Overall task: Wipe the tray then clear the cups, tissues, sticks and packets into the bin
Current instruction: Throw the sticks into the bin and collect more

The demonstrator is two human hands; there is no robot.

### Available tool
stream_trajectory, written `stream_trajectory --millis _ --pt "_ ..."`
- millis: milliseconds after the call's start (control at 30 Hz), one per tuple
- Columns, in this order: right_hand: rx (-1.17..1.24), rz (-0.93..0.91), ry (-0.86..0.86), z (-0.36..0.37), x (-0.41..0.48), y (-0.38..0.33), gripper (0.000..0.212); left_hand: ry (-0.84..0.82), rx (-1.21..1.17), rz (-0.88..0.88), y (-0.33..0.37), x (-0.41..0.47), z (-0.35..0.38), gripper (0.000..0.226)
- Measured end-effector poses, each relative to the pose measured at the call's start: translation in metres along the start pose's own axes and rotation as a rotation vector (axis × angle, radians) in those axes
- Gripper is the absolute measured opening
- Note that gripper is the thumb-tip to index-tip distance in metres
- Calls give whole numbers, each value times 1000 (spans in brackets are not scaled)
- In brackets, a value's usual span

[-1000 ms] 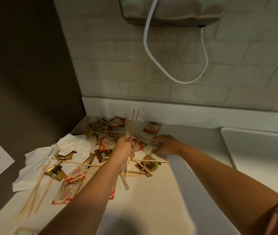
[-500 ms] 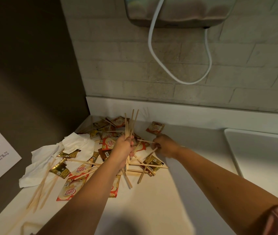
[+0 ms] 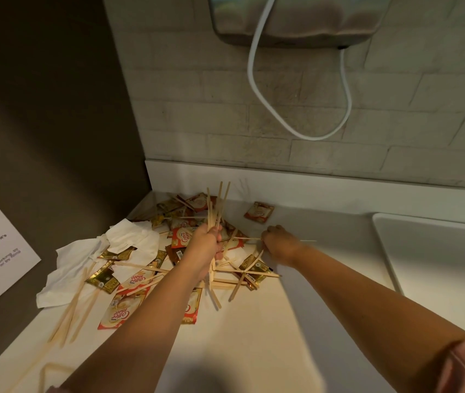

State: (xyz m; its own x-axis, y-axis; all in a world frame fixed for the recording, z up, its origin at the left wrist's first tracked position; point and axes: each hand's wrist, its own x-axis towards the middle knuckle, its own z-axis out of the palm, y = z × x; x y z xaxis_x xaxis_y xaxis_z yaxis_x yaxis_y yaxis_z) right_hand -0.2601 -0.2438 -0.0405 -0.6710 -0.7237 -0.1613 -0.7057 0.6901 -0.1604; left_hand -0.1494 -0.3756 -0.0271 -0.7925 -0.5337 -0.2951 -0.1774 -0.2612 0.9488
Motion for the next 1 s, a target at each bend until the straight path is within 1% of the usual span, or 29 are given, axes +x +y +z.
stream_trajectory --millis 133,200,300,433,533,567,633,667,733,767,800,867,967,1000 --pt "-100 36 -36 -2 -6 -2 32 -8 0 14 2 -3 -2 23" --pt "-101 70 -7 -5 -9 -2 31 -1 4 20 3 -3 -4 24" --pt "-33 95 32 -9 -14 1 27 13 17 15 2 -5 -6 23" --pt "132 83 14 -13 -15 13 19 18 15 16 1 -6 -5 23" --pt "143 10 8 -15 -16 15 41 13 3 19 1 -7 -5 22" --pt "136 -18 12 -16 -17 12 40 17 7 20 1 -6 -4 20" --pt "71 -52 52 -16 -16 6 30 18 8 26 0 -6 -2 18" --pt "-4 -47 70 -17 -16 3 26 17 3 28 1 -6 -2 18" --pt "-163 18 83 -20 -15 -2 25 20 -4 27 1 -7 -3 19" --pt "-190 59 97 -21 -15 -4 27 25 -1 26 2 -7 -4 18" --pt "-176 95 106 -22 -14 -5 30 29 3 24 2 -8 -6 18" --pt "-47 118 91 -25 -14 -8 32 36 5 23 2 -10 -8 20" --pt "297 -28 -62 -21 -18 -15 24 44 -9 14 3 -14 -11 22" --pt "330 -81 -103 -18 -21 -16 21 47 -12 9 2 -15 -11 21"
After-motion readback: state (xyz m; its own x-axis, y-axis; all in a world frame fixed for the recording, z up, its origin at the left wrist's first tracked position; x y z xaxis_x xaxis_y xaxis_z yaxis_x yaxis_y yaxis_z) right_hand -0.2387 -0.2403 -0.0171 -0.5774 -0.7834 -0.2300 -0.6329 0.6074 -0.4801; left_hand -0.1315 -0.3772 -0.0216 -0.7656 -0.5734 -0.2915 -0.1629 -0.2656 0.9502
